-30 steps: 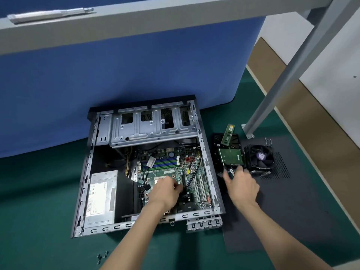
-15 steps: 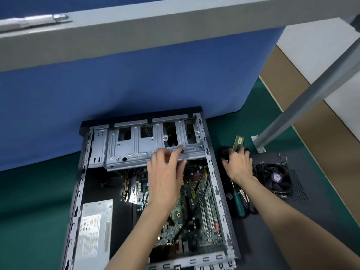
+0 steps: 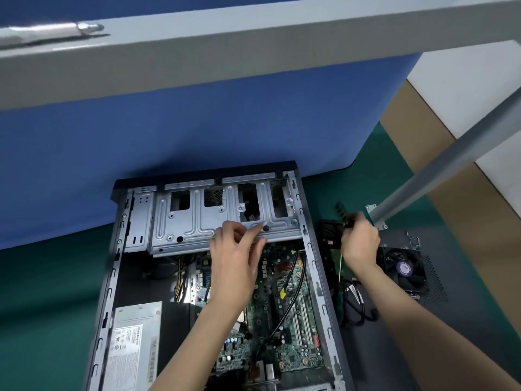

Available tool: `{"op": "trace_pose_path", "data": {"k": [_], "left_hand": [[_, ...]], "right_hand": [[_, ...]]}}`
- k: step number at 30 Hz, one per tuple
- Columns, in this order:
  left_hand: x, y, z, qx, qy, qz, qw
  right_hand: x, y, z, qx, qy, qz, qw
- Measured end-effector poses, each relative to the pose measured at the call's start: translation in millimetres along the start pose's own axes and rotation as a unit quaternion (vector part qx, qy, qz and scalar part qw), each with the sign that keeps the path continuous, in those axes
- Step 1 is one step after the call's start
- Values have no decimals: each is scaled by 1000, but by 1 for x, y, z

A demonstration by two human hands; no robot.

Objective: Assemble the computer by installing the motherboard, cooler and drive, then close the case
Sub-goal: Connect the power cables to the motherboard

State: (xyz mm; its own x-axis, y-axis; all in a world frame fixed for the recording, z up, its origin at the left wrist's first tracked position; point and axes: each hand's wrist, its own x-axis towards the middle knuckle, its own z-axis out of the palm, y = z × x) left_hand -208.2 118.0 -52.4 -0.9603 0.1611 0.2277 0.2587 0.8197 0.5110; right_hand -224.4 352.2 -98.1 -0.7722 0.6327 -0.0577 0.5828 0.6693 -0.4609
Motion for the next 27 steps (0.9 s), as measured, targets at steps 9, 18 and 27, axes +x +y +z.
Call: {"op": "trace_pose_path", "data": {"k": [9,18,27], "left_hand": [[-28,1,-23,-86,21,17,996],[-39,-16,-62,-463,-47,-218,858],[-64,-56,-55,-80,-244,-208,944]], "right_hand": [[-42,-38,-79,506,-39,30,861],[-136,-68,-69,409,-245,-101,873],[-164,-76,-2,51,-247,-171,952]]}}
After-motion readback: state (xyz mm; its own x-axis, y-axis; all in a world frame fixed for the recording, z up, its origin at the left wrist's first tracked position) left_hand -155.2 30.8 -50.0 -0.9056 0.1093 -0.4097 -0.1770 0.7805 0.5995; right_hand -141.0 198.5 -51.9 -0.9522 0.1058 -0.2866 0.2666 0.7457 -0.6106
